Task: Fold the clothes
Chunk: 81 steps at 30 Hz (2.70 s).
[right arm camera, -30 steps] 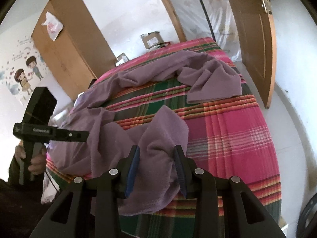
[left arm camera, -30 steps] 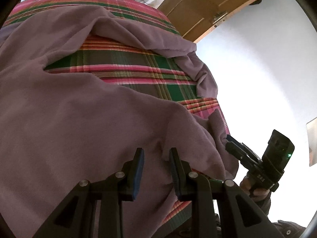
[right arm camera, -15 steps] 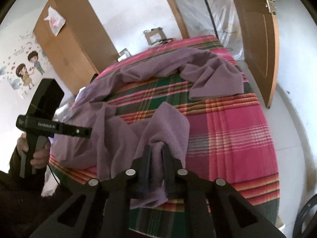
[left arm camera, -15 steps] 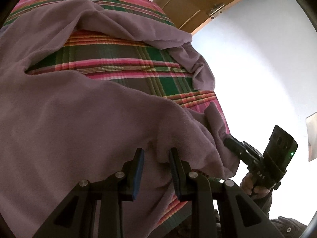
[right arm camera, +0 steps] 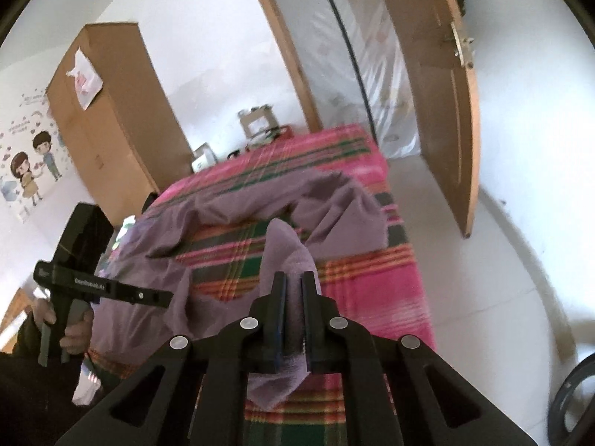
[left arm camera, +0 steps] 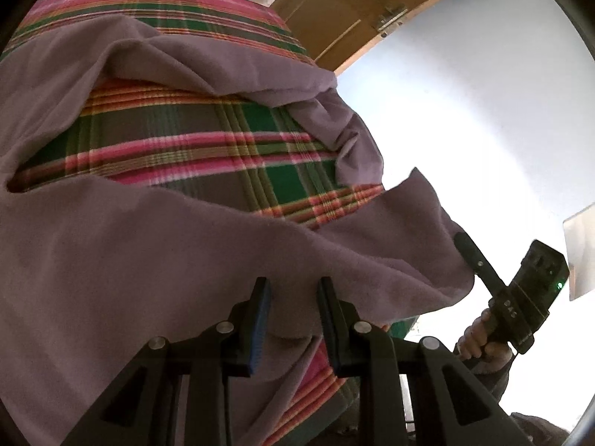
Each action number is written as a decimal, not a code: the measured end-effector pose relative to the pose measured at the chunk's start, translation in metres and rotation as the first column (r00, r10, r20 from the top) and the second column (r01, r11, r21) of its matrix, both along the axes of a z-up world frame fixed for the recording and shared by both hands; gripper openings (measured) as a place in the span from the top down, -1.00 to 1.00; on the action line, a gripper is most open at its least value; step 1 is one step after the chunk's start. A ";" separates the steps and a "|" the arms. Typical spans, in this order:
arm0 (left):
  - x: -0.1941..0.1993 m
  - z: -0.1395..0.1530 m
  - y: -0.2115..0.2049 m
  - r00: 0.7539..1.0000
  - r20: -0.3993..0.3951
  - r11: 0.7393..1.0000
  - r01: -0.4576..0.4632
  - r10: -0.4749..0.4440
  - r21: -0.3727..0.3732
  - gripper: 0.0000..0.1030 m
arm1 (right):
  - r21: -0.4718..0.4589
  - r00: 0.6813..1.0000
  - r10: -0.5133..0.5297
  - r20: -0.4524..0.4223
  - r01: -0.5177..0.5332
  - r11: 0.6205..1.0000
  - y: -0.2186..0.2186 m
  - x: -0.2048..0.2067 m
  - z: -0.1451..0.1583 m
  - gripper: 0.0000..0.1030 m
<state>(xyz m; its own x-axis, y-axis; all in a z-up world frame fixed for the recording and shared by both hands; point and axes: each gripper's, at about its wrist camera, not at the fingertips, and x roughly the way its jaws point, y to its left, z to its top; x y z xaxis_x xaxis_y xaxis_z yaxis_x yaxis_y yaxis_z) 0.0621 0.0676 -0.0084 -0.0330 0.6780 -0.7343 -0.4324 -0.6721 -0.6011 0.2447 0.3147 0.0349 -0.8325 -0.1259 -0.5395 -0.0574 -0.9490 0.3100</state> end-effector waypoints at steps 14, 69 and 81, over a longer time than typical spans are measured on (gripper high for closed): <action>-0.019 -0.006 0.017 0.999 0.010 0.999 -0.039 0.039 0.012 0.49 | 0.084 0.992 -0.125 -0.030 0.127 0.988 0.019 -0.019 0.019 0.85; 0.056 -0.018 0.045 0.937 -0.166 0.933 0.261 -0.306 -0.246 0.64 | 0.143 0.988 -0.146 0.058 0.137 0.980 0.017 -0.081 0.001 0.44; 0.042 -0.002 0.023 0.952 -0.179 0.968 0.239 -0.249 -0.076 0.91 | 0.048 0.986 -0.123 0.110 0.119 0.992 0.001 -0.043 -0.030 0.43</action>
